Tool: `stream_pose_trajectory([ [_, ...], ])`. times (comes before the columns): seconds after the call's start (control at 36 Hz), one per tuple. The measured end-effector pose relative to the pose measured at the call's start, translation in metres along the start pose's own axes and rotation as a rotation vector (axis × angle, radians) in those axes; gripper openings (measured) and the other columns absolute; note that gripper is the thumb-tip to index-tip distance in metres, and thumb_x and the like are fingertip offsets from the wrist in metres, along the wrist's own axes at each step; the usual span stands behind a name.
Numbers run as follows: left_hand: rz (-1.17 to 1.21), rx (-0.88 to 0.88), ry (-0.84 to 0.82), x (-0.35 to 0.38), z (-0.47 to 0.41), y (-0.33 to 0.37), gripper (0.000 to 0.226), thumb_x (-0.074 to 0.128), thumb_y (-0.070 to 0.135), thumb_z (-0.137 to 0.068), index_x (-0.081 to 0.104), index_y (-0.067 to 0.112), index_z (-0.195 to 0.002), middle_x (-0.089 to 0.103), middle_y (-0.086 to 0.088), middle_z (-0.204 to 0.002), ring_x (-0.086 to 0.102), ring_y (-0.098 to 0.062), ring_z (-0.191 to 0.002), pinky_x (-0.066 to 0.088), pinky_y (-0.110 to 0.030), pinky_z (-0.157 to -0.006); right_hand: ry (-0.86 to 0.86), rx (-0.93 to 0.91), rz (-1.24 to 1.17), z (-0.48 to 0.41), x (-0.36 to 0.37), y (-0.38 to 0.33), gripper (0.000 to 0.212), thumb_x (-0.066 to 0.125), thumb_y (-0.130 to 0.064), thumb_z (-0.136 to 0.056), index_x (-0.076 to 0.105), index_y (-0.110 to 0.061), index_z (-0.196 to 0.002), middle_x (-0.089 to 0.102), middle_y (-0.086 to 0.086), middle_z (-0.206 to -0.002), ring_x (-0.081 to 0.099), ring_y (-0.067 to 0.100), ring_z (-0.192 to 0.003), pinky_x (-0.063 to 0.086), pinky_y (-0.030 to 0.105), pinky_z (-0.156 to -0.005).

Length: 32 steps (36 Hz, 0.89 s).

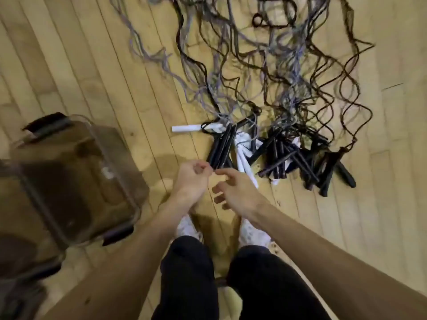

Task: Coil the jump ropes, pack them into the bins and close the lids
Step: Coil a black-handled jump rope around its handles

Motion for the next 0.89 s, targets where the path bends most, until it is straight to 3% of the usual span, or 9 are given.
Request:
stream_pose_trajectory([
  [0.08,0.049,0.018,0.066,0.008,-0.040,-0.006,0.022,0.060,0.023,-0.099,0.064,0.016,-0.119,0.067,0.000,-0.111,0.059,-0.014,-0.095,0.047,-0.031,-0.088,0.037,-0.104,0.126,-0.039,-0.001,-0.003,0.042,0.043,-0.008,-0.102,0.046,-0.024,-0.142,0.063,0.001,-0.098,0.063,0.019,-0.078,0.048,0.032,-0.065],
  [0.19,0.061,0.069,0.083,0.022,-0.082,-0.011,0.030,0.057,0.031,-0.100,0.060,0.022,-0.128,0.062,0.010,-0.108,0.059,-0.013,-0.103,0.045,-0.028,-0.090,0.093,-0.154,0.237,-0.081,-0.005,-0.001,0.046,0.042,-0.008,-0.101,0.047,-0.028,-0.143,0.061,-0.004,-0.089,0.061,0.021,-0.080,0.051,0.036,-0.067],
  [0.28,0.099,0.127,0.044,0.035,-0.099,-0.008,0.024,0.057,0.033,-0.100,0.065,0.023,-0.121,0.061,0.017,-0.093,0.059,-0.008,-0.093,0.045,-0.025,-0.089,0.152,-0.180,0.343,-0.095,-0.013,-0.005,0.049,0.043,-0.008,-0.097,0.049,-0.029,-0.142,0.065,-0.001,-0.094,0.061,0.024,-0.083,0.054,0.042,-0.075],
  [0.36,0.013,0.205,0.007,0.047,-0.106,-0.002,0.012,0.054,0.037,-0.101,0.062,0.030,-0.096,0.056,0.022,-0.082,0.056,-0.006,-0.082,0.041,-0.025,-0.081,0.227,-0.184,0.461,-0.098,-0.022,-0.007,0.044,0.043,-0.015,-0.098,0.051,-0.029,-0.138,0.068,0.002,-0.104,0.062,0.026,-0.092,0.050,0.038,-0.073],
  [0.44,-0.032,0.227,-0.078,0.056,-0.106,-0.005,0.029,0.050,0.043,-0.102,0.060,0.031,-0.077,0.060,0.013,-0.075,0.056,-0.012,-0.076,0.043,-0.030,-0.073,0.270,-0.166,0.549,-0.098,-0.027,-0.003,0.038,0.041,-0.021,-0.100,0.053,-0.027,-0.135,0.065,0.004,-0.104,0.059,0.027,-0.093,0.041,0.036,-0.069],
  [0.56,-0.009,0.204,-0.157,0.058,-0.098,-0.008,0.030,0.049,0.041,-0.103,0.068,0.028,-0.084,0.070,-0.002,-0.088,0.064,-0.023,-0.087,0.051,-0.040,-0.082,0.305,-0.155,0.654,-0.092,-0.028,-0.001,0.036,0.041,-0.024,-0.101,0.055,-0.023,-0.134,0.065,0.011,-0.120,0.058,0.035,-0.110,0.041,0.036,-0.076],
  [0.64,0.060,0.152,-0.151,0.051,-0.093,-0.014,0.029,0.045,0.034,-0.105,0.065,0.018,-0.091,0.061,-0.005,-0.079,0.055,-0.020,-0.071,0.042,-0.035,-0.068,0.373,-0.142,0.734,-0.086,-0.032,-0.005,0.033,0.042,-0.024,-0.101,0.058,-0.018,-0.129,0.063,0.013,-0.123,0.057,0.038,-0.113,0.041,0.037,-0.079],
  [0.78,0.198,0.026,0.033,0.009,-0.090,-0.049,0.029,0.038,0.027,-0.099,0.052,0.019,-0.075,0.051,0.000,-0.066,0.045,-0.020,-0.059,0.034,-0.032,-0.057,0.415,-0.180,0.874,-0.081,-0.031,-0.011,0.023,0.043,-0.025,-0.102,0.056,-0.010,-0.114,0.063,0.012,-0.113,0.058,0.036,-0.100,0.038,0.035,-0.072],
  [0.89,0.223,-0.028,0.073,-0.016,-0.080,-0.070,0.028,0.039,0.031,-0.100,0.054,0.017,-0.080,0.049,0.000,-0.068,0.042,-0.017,-0.056,0.033,-0.032,-0.054,0.349,-0.246,0.958,-0.089,-0.020,-0.010,0.028,0.046,-0.028,-0.102,0.053,-0.013,-0.125,0.063,0.012,-0.110,0.062,0.037,-0.101,0.046,0.039,-0.073],
])
Point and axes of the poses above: each hand's wrist, its own z-axis away from the middle knuckle, its own x-axis out of the palm, y = z × x, the point moved 9 cm from there along -z, towards the middle knuckle
